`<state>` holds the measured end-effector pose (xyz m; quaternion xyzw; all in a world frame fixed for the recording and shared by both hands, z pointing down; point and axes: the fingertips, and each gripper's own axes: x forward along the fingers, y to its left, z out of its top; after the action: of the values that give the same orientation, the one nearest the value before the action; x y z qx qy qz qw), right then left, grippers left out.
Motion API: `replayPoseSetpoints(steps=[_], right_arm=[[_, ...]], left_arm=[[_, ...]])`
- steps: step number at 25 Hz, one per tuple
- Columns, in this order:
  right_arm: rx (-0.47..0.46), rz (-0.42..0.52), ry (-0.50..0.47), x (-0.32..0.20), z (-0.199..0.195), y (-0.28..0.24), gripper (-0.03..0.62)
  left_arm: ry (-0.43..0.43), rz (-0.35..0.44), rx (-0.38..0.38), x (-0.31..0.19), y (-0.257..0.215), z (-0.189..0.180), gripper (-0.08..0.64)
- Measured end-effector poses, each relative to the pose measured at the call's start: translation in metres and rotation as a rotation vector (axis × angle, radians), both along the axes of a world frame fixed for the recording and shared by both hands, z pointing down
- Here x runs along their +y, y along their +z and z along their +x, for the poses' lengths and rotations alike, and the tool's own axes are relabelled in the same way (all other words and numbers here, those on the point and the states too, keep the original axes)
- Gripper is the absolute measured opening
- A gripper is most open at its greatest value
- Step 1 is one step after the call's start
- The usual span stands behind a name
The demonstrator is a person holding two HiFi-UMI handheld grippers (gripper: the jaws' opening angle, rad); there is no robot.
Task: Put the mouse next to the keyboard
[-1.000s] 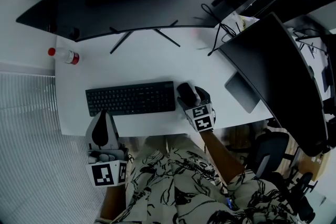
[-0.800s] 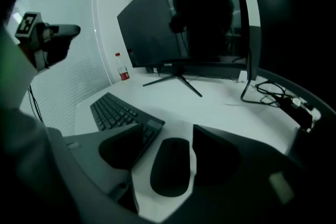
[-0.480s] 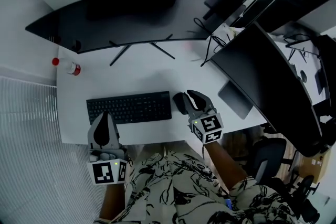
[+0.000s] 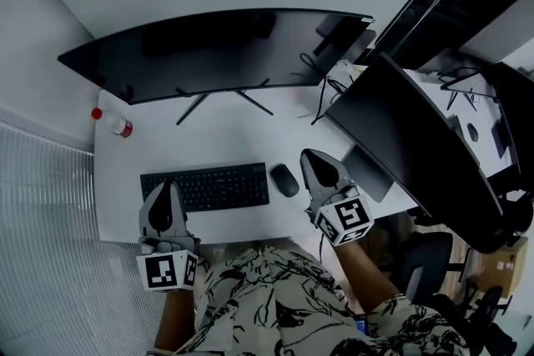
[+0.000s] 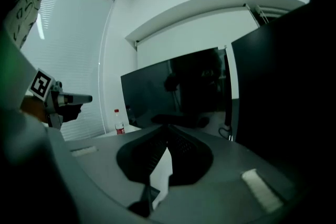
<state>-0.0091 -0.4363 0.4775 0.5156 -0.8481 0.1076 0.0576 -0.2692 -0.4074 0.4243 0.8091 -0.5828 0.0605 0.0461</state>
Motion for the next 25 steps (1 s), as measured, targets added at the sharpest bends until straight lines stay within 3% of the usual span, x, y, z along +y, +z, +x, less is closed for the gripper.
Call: replayPoseSetpoints(steps=[8, 14, 20, 25], right_arm=[[-0.044, 0.127, 0.075, 0.002, 0.031, -0.068, 0.005], [-0.081, 0.183, 0.116, 0.010, 0.048, -0.103, 0.005], [-0.098, 0.284, 0.125, 0.019, 0.062, -0.133, 0.005], [-0.092, 0.306, 0.148, 0.023, 0.075, -0.140, 0.005]], left_arm=[[0.003, 0.073, 0.031, -0.008, -0.023, -0.003, -0.002], [0.026, 0.097, -0.014, -0.013, -0.036, -0.003, -0.002], [-0.004, 0.105, 0.003, -0.017, -0.049, -0.018, -0.002], [-0.041, 0.122, 0.001, -0.017, -0.056, -0.035, -0.002]])
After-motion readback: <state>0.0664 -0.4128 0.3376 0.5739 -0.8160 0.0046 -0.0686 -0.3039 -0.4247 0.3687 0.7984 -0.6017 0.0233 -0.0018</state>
